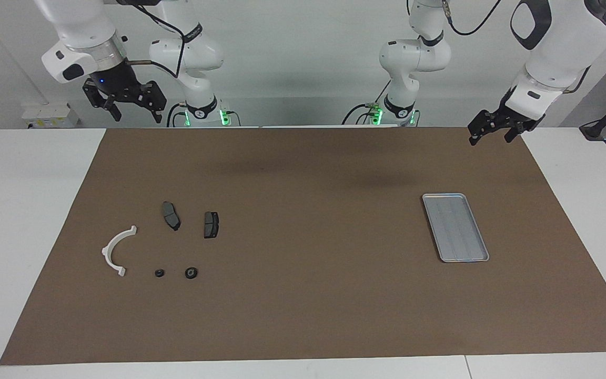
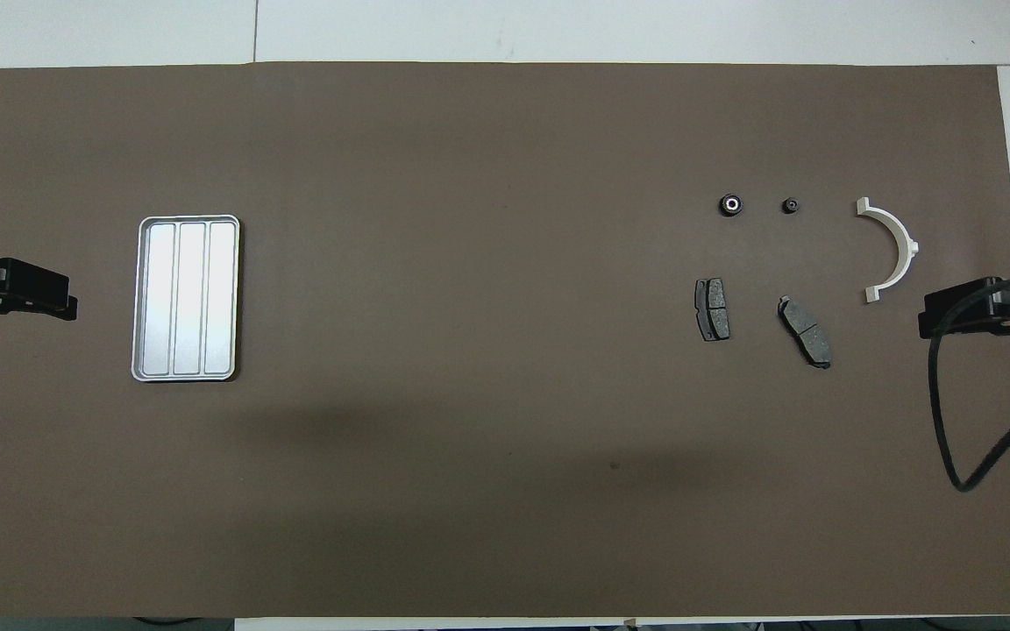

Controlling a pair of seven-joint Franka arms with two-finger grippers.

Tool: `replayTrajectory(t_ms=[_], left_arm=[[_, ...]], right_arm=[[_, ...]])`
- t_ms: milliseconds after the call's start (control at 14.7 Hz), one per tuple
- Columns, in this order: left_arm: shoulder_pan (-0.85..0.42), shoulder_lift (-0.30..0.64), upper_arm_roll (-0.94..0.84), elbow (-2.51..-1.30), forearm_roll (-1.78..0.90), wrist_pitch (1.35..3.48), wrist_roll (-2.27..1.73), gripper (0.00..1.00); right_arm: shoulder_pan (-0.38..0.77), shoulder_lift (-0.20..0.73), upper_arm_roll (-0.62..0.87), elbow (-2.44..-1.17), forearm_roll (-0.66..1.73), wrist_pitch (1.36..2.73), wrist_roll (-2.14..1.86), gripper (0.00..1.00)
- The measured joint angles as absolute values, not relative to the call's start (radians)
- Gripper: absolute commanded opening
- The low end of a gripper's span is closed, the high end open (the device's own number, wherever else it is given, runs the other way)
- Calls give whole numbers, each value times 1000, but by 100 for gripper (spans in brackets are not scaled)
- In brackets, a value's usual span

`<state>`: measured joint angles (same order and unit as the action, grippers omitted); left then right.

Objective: Pick bearing gear from pile to tray

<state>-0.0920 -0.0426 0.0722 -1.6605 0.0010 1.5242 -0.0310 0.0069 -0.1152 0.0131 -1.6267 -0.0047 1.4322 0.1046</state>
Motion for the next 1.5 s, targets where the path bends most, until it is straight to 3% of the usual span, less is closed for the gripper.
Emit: replayTrajectory(t_ms=[409,818,1023,1500], left_arm=[[-92,-43,72,-1660,1,1524,-31,100],[-92,-43,72,-1660,1,1524,-31,100],[-92,-43,72,-1660,1,1524,-31,100],[-92,-43,72,-1660,1,1524,-31,100]], right_arm=[[7,-116,2,-1627,-5,1435,105,100],[7,-95,2,-1730,-5,1639,105,100],[10,-6,2,-1786,-5,1785,105,100],[60,318,4,-1789,-5,2152,209,100]])
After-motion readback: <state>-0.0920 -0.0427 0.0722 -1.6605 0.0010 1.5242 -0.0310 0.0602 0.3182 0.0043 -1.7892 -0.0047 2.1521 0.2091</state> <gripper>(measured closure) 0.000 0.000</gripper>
